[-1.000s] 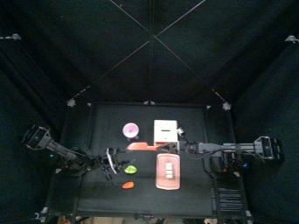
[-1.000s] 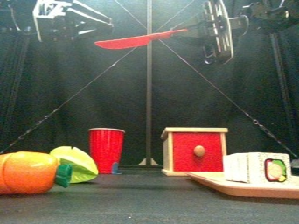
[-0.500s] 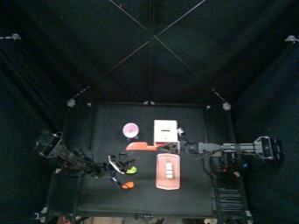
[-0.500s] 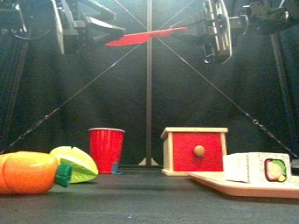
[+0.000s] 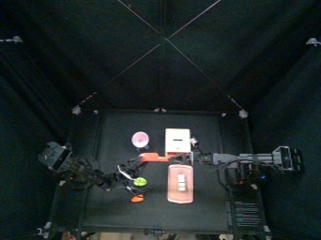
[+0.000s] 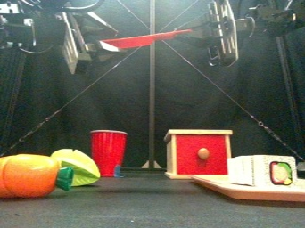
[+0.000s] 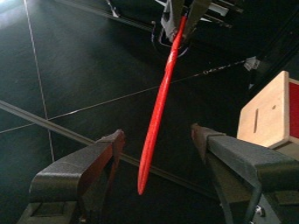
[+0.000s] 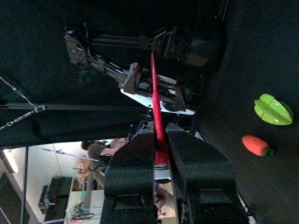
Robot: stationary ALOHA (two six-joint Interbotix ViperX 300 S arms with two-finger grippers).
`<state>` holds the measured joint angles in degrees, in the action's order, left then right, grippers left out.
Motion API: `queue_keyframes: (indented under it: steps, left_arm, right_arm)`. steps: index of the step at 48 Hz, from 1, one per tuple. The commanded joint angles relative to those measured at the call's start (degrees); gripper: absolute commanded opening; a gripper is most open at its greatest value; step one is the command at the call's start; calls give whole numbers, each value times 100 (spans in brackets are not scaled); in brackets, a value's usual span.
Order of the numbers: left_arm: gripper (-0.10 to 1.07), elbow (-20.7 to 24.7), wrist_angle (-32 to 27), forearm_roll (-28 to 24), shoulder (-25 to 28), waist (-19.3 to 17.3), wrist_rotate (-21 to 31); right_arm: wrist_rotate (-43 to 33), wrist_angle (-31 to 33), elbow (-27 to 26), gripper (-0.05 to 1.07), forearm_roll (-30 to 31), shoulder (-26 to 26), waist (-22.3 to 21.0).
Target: Grab knfie
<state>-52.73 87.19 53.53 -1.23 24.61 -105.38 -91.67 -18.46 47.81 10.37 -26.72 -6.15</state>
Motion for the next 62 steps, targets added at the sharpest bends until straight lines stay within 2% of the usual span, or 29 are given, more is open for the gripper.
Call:
queue_keyframes:
  steps: [1, 7, 11, 24, 34, 42, 56, 59, 62]
  left_arm:
    - [96, 88, 62, 26, -9, -62, 9]
    - [95, 88, 105, 26, 26, -79, 0]
    - [90, 97, 149, 26, 62, -79, -9]
    - [58, 114, 158, 35, 123, -114, -18]
    - [39, 114, 158, 18, 193, -114, -132]
    - [35, 114, 158, 9, 255, -114, -308]
    - [35, 132, 158, 9, 308, -105, -343]
    - [35, 132, 158, 9, 308, -97, -343]
    - [35, 123, 158, 9, 308, -88, -343]
  right_arm:
    - [18, -62, -35, 21, 9, -53, 0]
    - [18, -62, -9, 21, 9, -53, 0]
    - [18, -70, 18, 21, -9, -53, 0]
    - [26, -97, 9, 21, 0, -53, 0]
    - [44, -97, 26, 21, 70, -35, 0]
    - [35, -97, 97, 21, 545, 9, 9]
    - [44, -79, 185, 23, 2048, 9, -70]
    - [-9, -62, 176, 26, 2338, 9, -141]
    - [35, -53, 167, 31, 2347, 9, -176]
